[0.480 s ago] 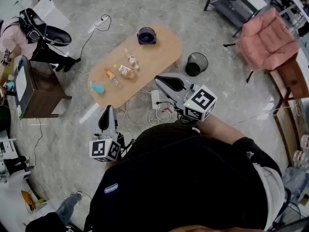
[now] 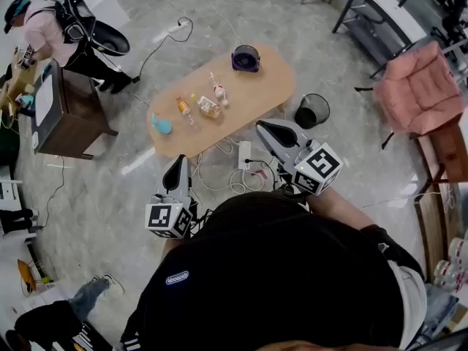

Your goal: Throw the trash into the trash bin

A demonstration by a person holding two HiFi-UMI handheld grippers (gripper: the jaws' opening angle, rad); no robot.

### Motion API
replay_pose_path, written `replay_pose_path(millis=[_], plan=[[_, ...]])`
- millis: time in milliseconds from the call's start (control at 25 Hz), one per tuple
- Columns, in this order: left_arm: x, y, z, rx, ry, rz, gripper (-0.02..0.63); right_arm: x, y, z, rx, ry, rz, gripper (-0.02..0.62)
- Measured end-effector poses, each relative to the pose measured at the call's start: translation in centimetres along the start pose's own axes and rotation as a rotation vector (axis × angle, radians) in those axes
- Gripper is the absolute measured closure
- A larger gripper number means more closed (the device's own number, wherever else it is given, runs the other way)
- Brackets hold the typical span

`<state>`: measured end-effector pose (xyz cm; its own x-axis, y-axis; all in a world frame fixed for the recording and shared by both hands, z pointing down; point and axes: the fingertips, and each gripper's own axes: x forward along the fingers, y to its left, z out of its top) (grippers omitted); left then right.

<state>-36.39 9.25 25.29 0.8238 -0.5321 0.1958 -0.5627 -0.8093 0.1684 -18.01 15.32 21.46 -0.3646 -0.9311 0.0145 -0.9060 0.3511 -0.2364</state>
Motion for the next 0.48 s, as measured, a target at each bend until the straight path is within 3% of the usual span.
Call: replay_pose_path(millis=[240, 280, 360, 480], plan=[[-0.5, 1.6, -0.5, -0.023, -0.003, 0.034, 0.606, 1.4, 0.2, -0.2, 0.003, -0.002, 0.009, 0.563], [-0.7, 2.0, -0.6, -0.028, -0.002, 0.042, 0.606, 1.8, 0.4, -0.5, 0.001, 0.006, 0.015, 0.533], [-1.1, 2.7, -1.1, -0.039, 0.002, 0.058, 0.606, 2.7, 0.8, -1.1, 0.010, 0.022, 0.027, 0.358], [-1.7, 3.8, -1.6, -0.054, 0.006, 0.072, 0.606, 3.7, 1.0, -1.6, 0.023, 0.024, 0.022, 0.257]])
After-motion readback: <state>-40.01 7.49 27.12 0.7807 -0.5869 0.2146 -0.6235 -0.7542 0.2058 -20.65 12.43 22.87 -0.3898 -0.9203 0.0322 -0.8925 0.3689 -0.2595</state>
